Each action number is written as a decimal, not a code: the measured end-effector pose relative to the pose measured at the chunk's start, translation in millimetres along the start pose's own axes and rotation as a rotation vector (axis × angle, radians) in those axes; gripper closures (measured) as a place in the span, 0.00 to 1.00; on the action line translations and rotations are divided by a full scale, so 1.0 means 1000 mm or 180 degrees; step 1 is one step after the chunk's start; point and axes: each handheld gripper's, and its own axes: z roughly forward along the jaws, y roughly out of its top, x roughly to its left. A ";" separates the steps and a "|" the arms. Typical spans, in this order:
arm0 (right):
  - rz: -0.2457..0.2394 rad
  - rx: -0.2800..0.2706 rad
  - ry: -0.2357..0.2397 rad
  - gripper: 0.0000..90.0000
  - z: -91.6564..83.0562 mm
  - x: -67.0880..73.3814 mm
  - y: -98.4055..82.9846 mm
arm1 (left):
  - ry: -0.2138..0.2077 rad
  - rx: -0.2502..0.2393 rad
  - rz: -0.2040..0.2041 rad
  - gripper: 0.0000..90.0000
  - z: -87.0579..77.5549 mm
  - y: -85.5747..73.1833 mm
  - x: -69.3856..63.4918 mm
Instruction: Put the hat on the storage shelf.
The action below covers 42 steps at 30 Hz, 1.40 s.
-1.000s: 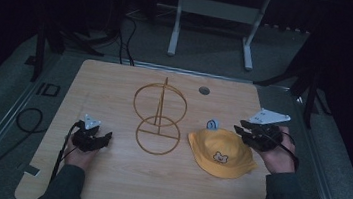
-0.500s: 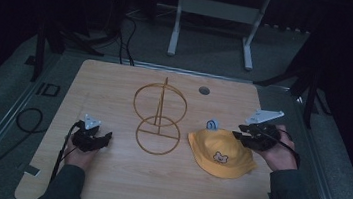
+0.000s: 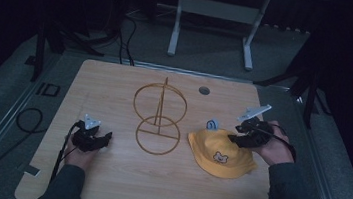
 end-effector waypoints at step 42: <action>-0.0347 0.0451 0.0148 0.93 -0.010 -0.007 0.029 | -0.0003 0.0001 0.0001 0.46 0.000 0.000 0.000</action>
